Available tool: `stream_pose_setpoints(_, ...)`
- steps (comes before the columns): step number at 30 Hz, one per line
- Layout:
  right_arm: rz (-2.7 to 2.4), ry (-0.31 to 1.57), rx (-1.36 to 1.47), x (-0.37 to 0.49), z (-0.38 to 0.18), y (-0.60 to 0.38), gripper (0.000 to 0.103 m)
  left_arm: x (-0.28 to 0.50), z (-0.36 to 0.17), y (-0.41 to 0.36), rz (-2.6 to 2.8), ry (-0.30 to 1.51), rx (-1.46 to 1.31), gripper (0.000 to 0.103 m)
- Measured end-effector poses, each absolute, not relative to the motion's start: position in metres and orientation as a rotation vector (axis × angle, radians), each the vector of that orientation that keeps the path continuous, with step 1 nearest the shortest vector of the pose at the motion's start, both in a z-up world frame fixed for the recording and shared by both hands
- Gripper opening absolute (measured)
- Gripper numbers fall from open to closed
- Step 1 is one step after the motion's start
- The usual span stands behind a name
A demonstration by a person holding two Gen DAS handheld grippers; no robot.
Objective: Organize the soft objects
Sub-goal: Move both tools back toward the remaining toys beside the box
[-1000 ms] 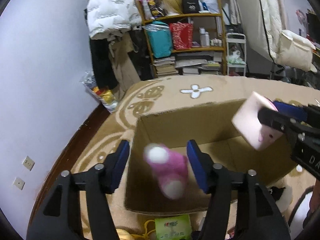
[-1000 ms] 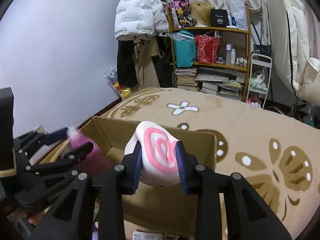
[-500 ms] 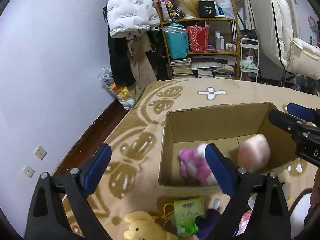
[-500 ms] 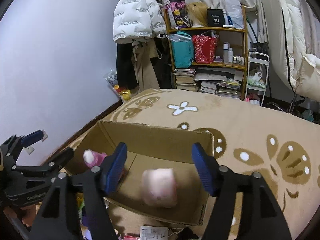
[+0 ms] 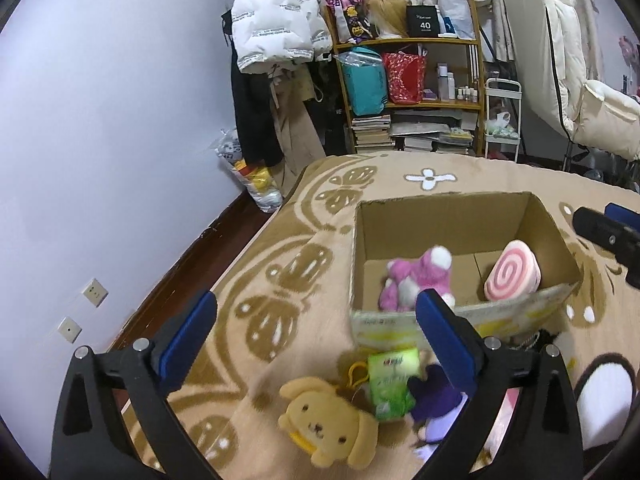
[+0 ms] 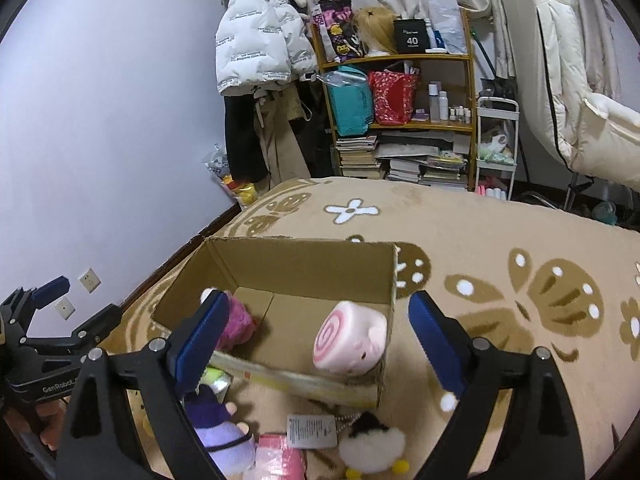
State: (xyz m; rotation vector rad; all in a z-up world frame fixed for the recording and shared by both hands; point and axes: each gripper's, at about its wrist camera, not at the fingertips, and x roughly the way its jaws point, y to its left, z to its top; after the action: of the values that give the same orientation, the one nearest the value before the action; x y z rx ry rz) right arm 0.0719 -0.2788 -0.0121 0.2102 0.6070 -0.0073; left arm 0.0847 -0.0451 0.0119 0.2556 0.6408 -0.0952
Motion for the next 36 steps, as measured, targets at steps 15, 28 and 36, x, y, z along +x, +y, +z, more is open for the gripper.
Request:
stream_pose_setpoints(15, -0.04, 0.665, 0.22, 0.032, -0.021, -0.272, 0.095, 0.055, -0.004, -0.018, -0.049, 0.727, 0.222, 0.099)
stream_pose_setpoints(28, -0.104, 0.76, 0.254, 0.033, -0.053, -0.275, 0.095, 0.067, -0.031, -0.004, -0.023, 0.824, 0.188, 0.099)
stream_pose_setpoints(36, -0.139, 0.794, 0.279, 0.046, -0.066, -0.283, 0.095, 0.075, -0.046, 0.001, -0.028, 0.865, 0.19, 0.099)
